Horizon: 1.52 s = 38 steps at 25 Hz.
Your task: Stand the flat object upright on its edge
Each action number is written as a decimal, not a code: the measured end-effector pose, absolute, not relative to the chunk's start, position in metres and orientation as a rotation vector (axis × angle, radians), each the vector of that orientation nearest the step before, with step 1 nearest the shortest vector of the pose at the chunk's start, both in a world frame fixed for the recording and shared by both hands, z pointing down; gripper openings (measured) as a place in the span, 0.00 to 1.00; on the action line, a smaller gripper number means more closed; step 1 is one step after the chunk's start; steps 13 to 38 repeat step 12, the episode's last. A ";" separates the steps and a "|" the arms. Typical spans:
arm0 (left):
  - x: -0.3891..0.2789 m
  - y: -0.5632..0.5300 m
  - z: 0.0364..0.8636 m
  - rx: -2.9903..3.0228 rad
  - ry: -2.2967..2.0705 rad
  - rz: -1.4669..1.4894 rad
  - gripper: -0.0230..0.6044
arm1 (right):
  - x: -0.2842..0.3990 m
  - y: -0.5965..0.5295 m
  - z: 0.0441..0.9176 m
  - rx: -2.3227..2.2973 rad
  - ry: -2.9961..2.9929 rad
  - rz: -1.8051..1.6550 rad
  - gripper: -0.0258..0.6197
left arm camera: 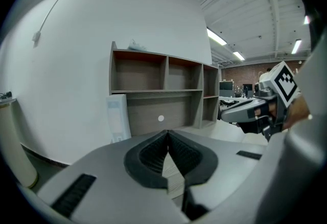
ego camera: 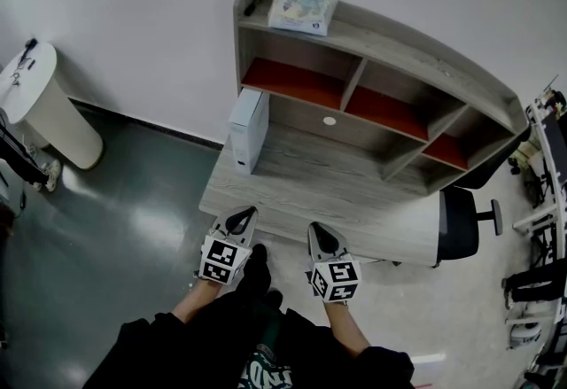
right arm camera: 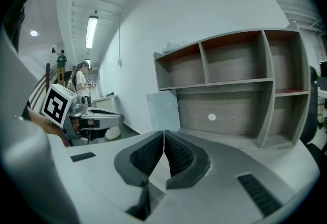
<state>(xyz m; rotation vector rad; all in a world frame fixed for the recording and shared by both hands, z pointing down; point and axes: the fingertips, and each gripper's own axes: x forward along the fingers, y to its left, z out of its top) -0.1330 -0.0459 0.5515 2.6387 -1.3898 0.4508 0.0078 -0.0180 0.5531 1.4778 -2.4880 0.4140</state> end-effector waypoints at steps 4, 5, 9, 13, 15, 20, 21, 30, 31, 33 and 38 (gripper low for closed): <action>-0.137 -0.047 0.552 2.618 -1.396 0.463 0.06 | 0.002 -0.019 0.553 1.453 -2.500 0.409 0.09; -0.137 -0.048 0.552 2.615 -1.395 0.465 0.06 | 0.001 -0.019 0.553 1.446 -2.503 0.406 0.09; -0.135 -0.049 0.555 2.621 -1.388 0.459 0.06 | -0.003 -0.018 0.555 1.431 -2.506 0.411 0.09; -0.135 -0.050 0.557 2.622 -1.383 0.453 0.06 | -0.005 -0.020 0.554 1.422 -2.509 0.412 0.09; -0.135 -0.050 0.557 2.622 -1.383 0.453 0.06 | -0.005 -0.020 0.554 1.422 -2.509 0.412 0.09; -0.135 -0.050 0.557 2.622 -1.383 0.453 0.06 | -0.005 -0.020 0.554 1.422 -2.509 0.412 0.09; -0.135 -0.050 0.557 2.622 -1.383 0.453 0.06 | -0.005 -0.020 0.554 1.422 -2.509 0.412 0.09; -0.135 -0.050 0.557 2.622 -1.383 0.453 0.06 | -0.005 -0.020 0.554 1.422 -2.509 0.412 0.09; -0.135 -0.050 0.557 2.622 -1.383 0.453 0.06 | -0.005 -0.020 0.554 1.422 -2.509 0.412 0.09; -0.135 -0.050 0.557 2.622 -1.383 0.453 0.06 | -0.005 -0.020 0.554 1.422 -2.509 0.412 0.09; -0.135 -0.050 0.557 2.622 -1.383 0.453 0.06 | -0.005 -0.020 0.554 1.422 -2.509 0.412 0.09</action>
